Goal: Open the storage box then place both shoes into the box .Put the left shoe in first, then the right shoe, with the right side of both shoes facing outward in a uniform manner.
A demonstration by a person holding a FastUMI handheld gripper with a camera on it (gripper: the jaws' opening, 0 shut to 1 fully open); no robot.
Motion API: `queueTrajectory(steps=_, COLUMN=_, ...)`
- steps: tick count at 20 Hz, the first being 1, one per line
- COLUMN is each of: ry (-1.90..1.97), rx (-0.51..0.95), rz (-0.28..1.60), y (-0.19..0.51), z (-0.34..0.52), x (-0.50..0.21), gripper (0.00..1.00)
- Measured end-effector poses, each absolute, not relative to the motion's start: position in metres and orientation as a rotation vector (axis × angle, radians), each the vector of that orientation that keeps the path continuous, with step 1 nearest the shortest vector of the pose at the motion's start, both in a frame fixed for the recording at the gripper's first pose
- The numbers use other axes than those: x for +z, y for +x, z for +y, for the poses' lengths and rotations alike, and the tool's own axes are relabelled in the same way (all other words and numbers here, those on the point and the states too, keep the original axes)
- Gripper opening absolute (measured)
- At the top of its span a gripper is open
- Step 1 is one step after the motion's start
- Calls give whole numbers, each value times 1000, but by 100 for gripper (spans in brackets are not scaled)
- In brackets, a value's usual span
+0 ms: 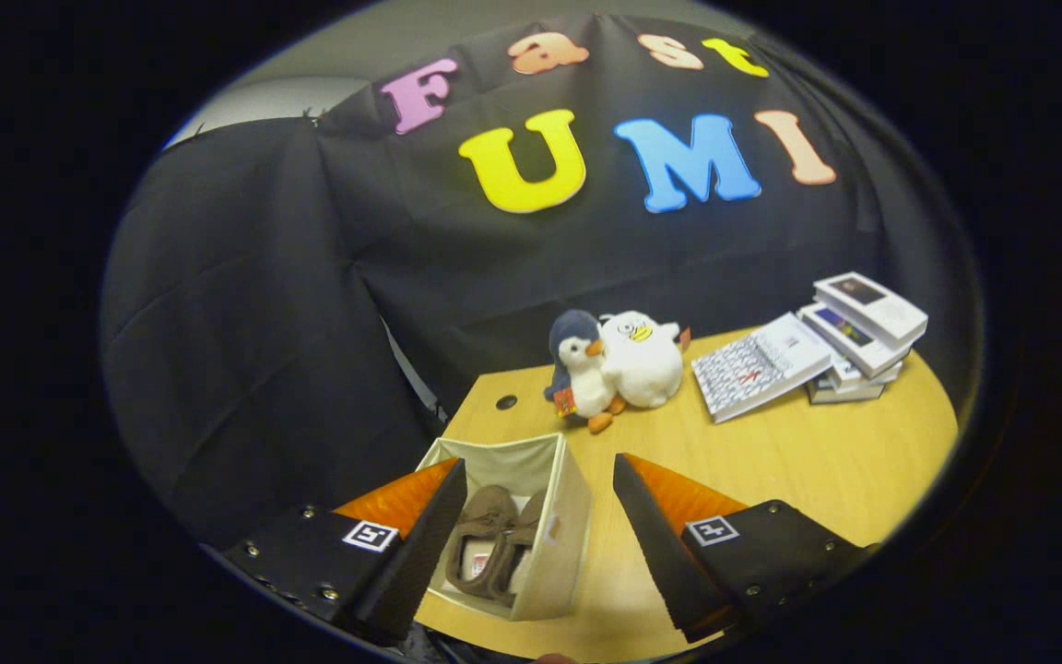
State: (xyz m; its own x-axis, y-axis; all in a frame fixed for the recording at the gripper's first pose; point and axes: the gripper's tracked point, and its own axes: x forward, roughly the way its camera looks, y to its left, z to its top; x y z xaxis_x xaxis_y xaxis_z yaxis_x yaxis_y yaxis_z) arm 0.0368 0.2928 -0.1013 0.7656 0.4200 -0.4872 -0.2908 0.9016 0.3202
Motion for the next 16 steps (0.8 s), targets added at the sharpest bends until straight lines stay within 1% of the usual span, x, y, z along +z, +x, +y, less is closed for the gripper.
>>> queueTrajectory(steps=3, ry=160, rx=378, rz=478, y=31, z=248, x=-69, gripper=98)
queueTrajectory(steps=7, ry=69, rx=324, rz=379, y=23, z=186, x=-43, gripper=98)
queueTrajectory(steps=16, ry=6, rx=191, rz=215, y=18, z=70, x=-20, gripper=98)
